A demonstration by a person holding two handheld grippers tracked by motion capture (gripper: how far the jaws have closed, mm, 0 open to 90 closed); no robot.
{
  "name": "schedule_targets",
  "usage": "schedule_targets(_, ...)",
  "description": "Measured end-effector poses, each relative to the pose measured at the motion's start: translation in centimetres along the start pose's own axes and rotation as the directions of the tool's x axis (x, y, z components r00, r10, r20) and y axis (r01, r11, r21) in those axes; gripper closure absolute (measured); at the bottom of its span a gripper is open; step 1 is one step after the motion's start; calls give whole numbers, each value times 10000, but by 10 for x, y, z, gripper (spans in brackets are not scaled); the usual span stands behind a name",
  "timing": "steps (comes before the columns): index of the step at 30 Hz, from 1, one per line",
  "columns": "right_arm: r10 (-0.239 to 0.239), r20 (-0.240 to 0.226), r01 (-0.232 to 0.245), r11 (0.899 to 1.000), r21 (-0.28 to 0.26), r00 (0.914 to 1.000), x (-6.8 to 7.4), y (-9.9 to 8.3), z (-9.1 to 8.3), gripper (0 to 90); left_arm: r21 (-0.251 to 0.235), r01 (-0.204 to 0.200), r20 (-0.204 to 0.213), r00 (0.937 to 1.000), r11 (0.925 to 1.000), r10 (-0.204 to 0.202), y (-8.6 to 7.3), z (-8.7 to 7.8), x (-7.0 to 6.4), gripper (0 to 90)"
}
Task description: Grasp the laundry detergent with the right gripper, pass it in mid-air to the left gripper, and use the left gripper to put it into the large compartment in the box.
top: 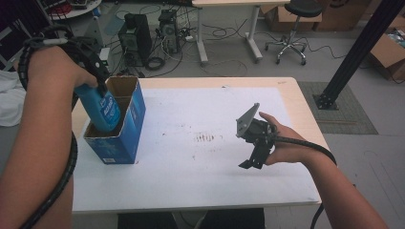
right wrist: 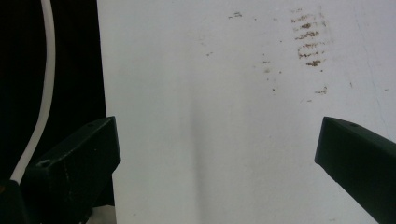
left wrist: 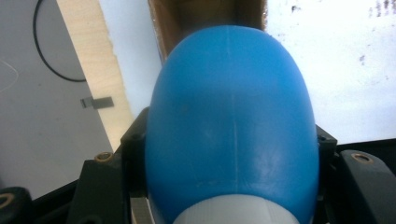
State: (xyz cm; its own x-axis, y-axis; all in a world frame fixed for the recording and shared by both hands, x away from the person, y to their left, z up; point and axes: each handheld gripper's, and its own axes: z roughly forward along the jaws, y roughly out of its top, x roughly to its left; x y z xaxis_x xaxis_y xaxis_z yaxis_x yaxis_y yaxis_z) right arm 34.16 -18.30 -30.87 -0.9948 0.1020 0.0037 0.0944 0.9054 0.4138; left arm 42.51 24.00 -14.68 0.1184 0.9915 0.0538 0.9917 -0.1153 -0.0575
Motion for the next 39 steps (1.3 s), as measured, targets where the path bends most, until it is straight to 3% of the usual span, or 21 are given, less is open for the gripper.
schedule_targets(8,-30,-35,30,10000,-47,10000,1,2,4,0,79,171,192,9997,9998,-172,3,31,2,388)
schedule_targets(23,26,-3,-26,9999,-107,10000,1,-3,5,0,533,107,419,9990,9985,-129,15,96,2,388)
schedule_targets(34,151,-10,-151,9999,-34,9999,3,-7,5,0,571,84,184,9998,9983,-95,22,125,4,388)
schedule_targets(39,197,-23,-197,9998,23,9998,4,-10,5,0,531,92,296,9995,9985,-108,25,134,3,388)
